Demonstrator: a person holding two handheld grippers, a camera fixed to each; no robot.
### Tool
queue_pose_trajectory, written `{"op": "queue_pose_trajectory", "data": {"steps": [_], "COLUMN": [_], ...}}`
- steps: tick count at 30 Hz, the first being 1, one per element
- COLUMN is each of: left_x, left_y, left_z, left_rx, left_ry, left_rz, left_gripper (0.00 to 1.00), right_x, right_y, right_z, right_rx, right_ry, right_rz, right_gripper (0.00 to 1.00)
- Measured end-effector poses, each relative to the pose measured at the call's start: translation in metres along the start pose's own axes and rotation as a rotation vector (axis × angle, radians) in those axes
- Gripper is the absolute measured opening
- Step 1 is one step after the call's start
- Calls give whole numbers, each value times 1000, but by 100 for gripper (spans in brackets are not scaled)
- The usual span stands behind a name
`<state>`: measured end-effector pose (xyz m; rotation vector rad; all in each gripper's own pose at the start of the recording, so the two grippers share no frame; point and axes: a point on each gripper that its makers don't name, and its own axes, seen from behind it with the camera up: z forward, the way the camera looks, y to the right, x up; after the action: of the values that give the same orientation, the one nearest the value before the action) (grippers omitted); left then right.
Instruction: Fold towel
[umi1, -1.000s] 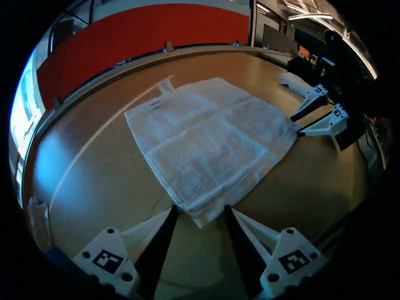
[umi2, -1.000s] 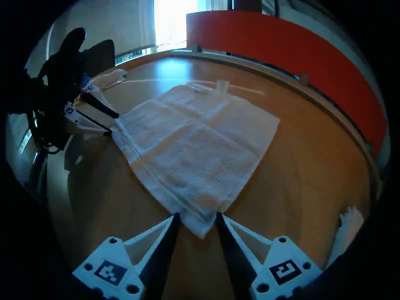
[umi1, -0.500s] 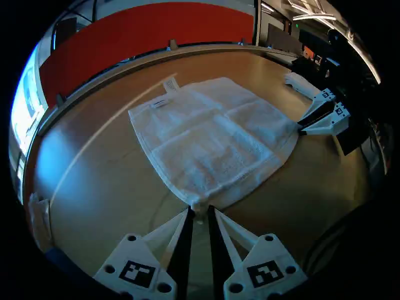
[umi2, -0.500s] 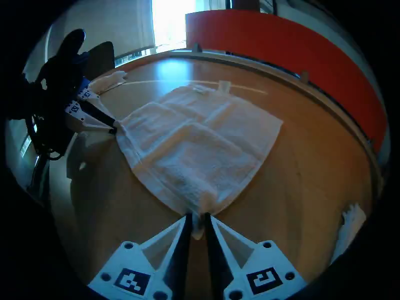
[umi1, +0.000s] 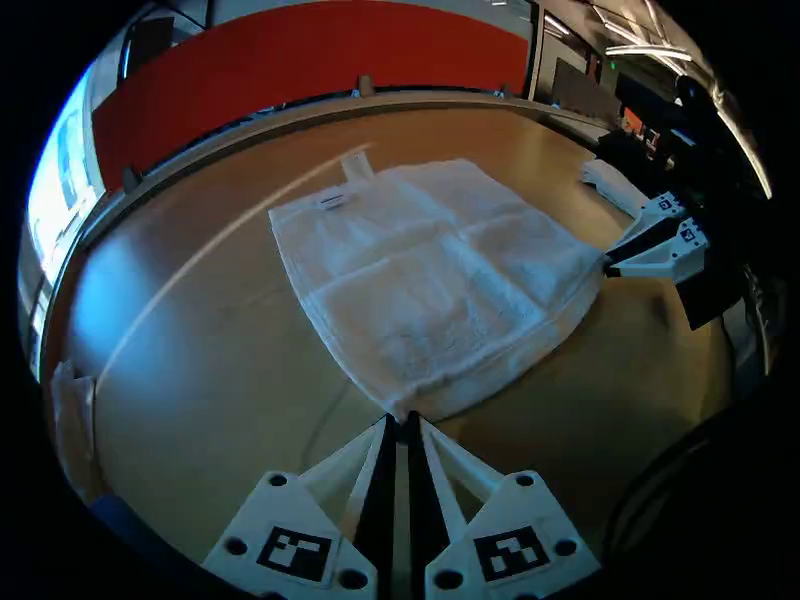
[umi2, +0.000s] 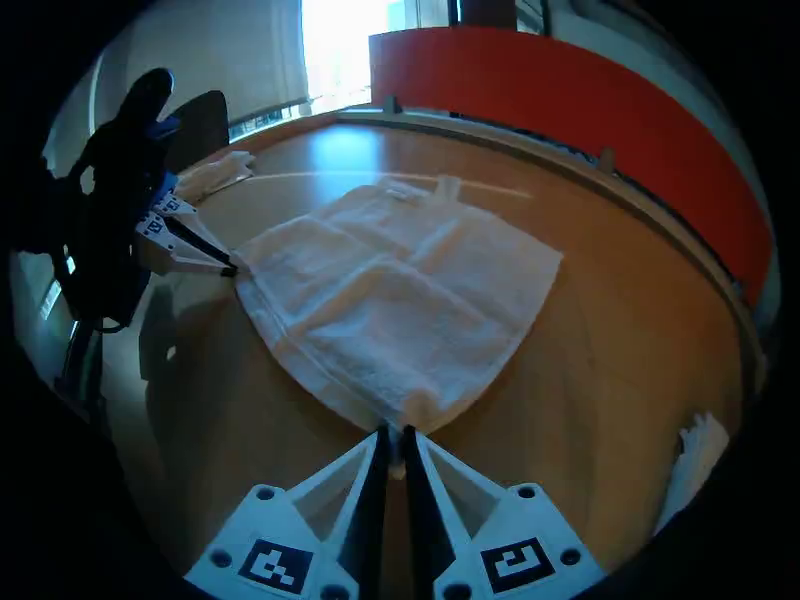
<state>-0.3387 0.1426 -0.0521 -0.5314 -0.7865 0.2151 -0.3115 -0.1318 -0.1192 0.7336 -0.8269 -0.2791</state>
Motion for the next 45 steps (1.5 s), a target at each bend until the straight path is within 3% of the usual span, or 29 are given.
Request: {"op": "queue_pose_trajectory", "data": {"steps": [8,15,30,45], "left_x": [8,22,55,66], "left_y": [1,3,10,18], "left_z": [-11,-31,-73,-100], "left_rx": [-1,-2,-19,-38], "left_ry": [8,27,64,64], "left_rz": [-27,-54,-54,-52], "left_gripper": [8,8,8,8], "right_x": [15,32,68,80], "right_y": [3,2,-3,-10], "right_z": [-9,-25,-69,-96], "right_rx": [-10,-6,8,16], "right_ry": [23,43,99,117], "right_rz": [-10,-20,-32,-26], "right_gripper": [11,11,11,11]}}
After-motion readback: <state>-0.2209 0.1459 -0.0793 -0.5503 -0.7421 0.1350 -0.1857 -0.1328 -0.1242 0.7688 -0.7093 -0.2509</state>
